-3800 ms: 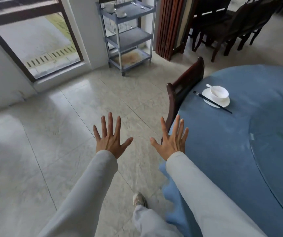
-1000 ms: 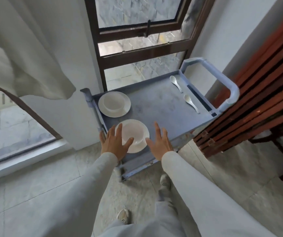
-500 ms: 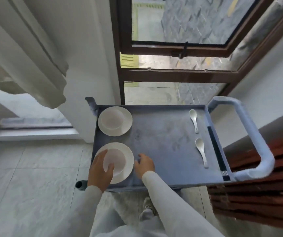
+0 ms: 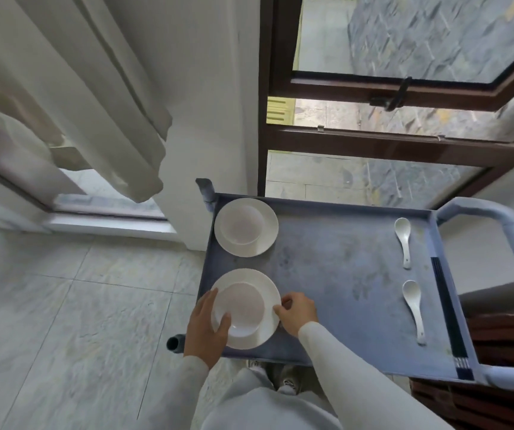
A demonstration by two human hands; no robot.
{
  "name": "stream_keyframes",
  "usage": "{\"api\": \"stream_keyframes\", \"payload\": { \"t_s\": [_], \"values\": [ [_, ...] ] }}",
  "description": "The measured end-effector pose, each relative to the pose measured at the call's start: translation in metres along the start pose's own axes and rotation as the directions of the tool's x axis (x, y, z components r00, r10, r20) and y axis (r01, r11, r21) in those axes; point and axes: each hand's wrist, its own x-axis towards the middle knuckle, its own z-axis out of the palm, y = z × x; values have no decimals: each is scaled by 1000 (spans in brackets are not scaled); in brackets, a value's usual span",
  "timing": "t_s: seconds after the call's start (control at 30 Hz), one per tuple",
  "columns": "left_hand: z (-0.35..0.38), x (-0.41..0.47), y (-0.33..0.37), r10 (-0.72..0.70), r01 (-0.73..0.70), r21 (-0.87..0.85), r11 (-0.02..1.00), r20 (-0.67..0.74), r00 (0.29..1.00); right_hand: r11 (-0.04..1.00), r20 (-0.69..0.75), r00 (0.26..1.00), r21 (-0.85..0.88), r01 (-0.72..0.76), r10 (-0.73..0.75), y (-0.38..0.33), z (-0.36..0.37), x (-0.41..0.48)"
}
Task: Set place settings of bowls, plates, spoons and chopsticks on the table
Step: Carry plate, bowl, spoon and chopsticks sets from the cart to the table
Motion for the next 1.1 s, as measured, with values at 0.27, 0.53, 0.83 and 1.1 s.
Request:
{"api": "stream_keyframes", "payload": {
  "t_s": [0.27, 0.53, 0.83, 1.1],
  "values": [
    [52, 0, 20, 137, -123, -66, 990, 277, 951, 989, -113, 983, -2, -147, 146, 54, -81, 1],
    [112, -6, 58, 180, -190, -12, 982, 382, 907, 974, -460, 860, 58, -219, 221, 119, -165, 5],
    [133, -11, 68, 113, -103, -48, 993, 317, 942, 946, -270, 907, 98, -308, 324, 187, -195, -16],
    [149, -21, 72, 88, -84, -26, 996, 251, 964, 951, -160, 987, 310, 16, 35, 126, -154, -61]
  ]
}}
